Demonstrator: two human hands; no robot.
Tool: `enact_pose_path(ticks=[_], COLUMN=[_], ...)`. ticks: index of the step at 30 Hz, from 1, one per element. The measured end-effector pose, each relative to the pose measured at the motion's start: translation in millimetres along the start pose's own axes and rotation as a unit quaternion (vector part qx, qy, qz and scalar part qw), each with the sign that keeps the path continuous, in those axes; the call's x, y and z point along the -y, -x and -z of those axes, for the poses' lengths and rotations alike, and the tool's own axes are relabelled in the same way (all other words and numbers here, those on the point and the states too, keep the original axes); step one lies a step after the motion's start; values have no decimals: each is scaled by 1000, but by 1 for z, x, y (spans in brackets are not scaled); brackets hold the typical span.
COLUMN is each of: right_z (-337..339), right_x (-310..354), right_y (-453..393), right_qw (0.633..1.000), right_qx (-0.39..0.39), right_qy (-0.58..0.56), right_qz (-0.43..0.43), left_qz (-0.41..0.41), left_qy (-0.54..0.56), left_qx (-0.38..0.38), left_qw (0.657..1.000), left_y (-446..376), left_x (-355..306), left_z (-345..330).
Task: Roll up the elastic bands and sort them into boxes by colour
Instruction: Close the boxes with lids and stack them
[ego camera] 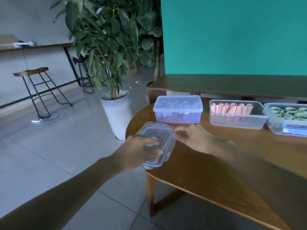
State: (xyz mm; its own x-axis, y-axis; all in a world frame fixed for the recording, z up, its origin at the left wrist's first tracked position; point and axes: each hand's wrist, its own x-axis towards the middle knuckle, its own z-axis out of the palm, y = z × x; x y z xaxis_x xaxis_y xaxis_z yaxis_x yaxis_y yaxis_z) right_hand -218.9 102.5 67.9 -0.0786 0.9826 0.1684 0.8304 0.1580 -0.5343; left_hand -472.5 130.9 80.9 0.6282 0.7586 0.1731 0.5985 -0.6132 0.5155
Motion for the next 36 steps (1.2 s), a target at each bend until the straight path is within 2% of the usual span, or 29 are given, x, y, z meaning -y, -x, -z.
enact_pose_path(ticks=[1, 3, 5, 11, 19, 23, 30, 36], right_z=[-3, -5, -5, -5, -8, -13, -2, 21], right_x=[2, 6, 9, 12, 16, 17, 16, 18], right_y=[7, 18, 25, 30, 39, 41, 44, 46], right_qw=[1000, 1000, 1000, 999, 1000, 1000, 1000, 994], right_qx=[-1, 6, 22, 30, 22, 27, -21, -111], right_qy=[-1, -2, -2, 1, 2, 5, 1, -16], right_qz=[7, 13, 13, 16, 5, 2, 7, 0], left_qz=[-4, -60, -114, -194, -208, -223, -282, -249], left_qy=[1, -70, -135, -145, -199, -183, -193, -139], left_qx=[10, 18, -5, -70, -63, -85, -201, -313], left_qw=[1000, 996, 984, 968, 956, 954, 918, 906], left_y=[11, 27, 34, 36, 37, 37, 18, -4], left_x=[-1, 2, 14, 24, 33, 37, 24, -12], left_z=[1, 1, -2, -5, -9, -12, 13, 53])
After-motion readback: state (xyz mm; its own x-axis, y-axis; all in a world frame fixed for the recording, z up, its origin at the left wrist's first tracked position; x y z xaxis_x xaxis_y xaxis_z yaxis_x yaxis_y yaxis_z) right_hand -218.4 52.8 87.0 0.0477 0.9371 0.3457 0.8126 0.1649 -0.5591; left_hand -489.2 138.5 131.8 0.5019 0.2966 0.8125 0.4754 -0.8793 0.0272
